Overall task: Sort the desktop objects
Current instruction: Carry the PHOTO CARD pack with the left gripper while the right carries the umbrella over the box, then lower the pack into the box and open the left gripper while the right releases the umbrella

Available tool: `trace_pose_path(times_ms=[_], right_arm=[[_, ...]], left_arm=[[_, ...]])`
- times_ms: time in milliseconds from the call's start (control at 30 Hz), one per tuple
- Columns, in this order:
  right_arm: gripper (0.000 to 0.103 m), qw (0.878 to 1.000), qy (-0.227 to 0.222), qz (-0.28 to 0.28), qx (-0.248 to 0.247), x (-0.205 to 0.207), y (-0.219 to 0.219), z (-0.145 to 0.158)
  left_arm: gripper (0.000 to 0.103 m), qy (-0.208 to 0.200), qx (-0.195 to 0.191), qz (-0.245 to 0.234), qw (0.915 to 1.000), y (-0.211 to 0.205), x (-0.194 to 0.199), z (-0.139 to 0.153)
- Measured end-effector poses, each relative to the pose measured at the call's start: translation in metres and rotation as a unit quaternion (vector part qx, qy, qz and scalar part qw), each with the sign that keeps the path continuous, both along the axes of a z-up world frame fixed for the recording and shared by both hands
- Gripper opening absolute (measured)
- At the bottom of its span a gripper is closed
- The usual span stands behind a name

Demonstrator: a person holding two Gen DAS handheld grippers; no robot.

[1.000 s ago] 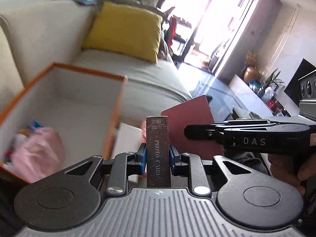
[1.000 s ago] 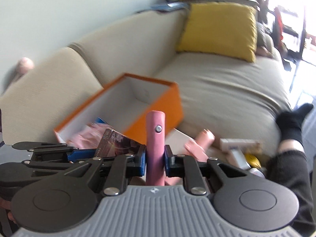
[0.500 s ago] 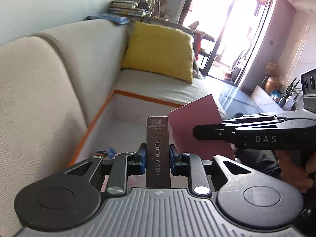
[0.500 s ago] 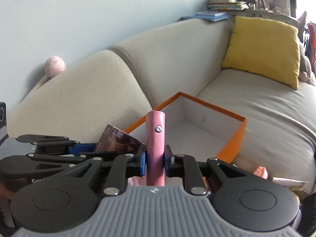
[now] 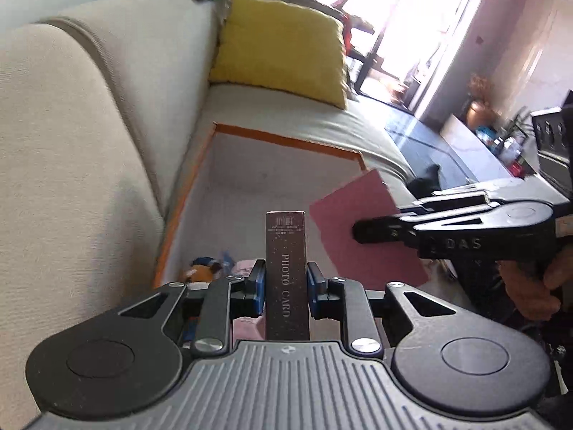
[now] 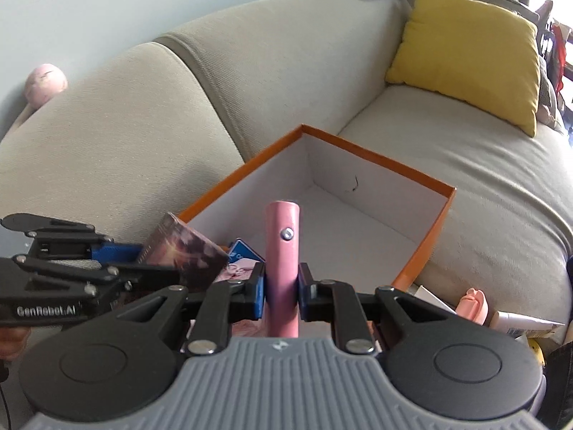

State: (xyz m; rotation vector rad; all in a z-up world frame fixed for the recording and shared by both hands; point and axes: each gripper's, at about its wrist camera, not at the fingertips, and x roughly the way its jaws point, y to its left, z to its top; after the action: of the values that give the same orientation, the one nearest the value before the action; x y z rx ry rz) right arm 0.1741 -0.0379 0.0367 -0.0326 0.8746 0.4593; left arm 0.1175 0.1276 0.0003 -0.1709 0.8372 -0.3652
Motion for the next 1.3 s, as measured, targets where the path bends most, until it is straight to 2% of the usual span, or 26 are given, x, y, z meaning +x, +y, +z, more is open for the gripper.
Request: trace_pose_path(times_ms=[100, 300, 433, 567, 767, 833, 933, 1300], right_arm=[[0.019, 1.0, 0.005, -0.006, -0.002, 0.005, -0.002, -0.004], [0.019, 1.0, 0.018, -0.011, -0.011, 0.014, -0.004, -0.014], [0.019, 0.999, 0.031, -0.004, -0.02, 0.019, 0.003, -0.024], [0.019, 0.998, 0.048, -0.001, -0.029, 0.028, 0.009, -0.034], [0.019, 0.994, 0.108, -0.006, -0.03, 0.037, 0.017, -0.05], [0.019, 0.991, 0.131, -0.013, -0.03, 0.039, 0.02, -0.054], [0.019, 0.988, 0.149, -0.018, -0.039, 0.04, 0.027, -0.056], [0.022, 0.967, 0.24, -0.024, -0.084, 0.043, 0.055, -0.061]], left_arm=[[0.025, 0.018, -0.001, -0.03, 0.9994, -0.016, 0.015, -0.009], [0.025, 0.068, 0.039, -0.068, 0.9946, -0.05, 0.046, -0.045], [0.025, 0.093, 0.068, -0.066, 0.9912, -0.062, 0.062, -0.063], [0.025, 0.097, 0.076, -0.062, 0.9904, -0.069, 0.067, -0.067], [0.026, 0.096, 0.151, -0.05, 0.9825, -0.078, 0.059, -0.076], [0.026, 0.092, 0.164, -0.043, 0.9813, -0.079, 0.056, -0.077], [0.026, 0.093, 0.153, -0.04, 0.9831, -0.08, 0.056, -0.077], [0.026, 0.113, 0.158, -0.068, 0.9786, -0.086, 0.059, -0.077]])
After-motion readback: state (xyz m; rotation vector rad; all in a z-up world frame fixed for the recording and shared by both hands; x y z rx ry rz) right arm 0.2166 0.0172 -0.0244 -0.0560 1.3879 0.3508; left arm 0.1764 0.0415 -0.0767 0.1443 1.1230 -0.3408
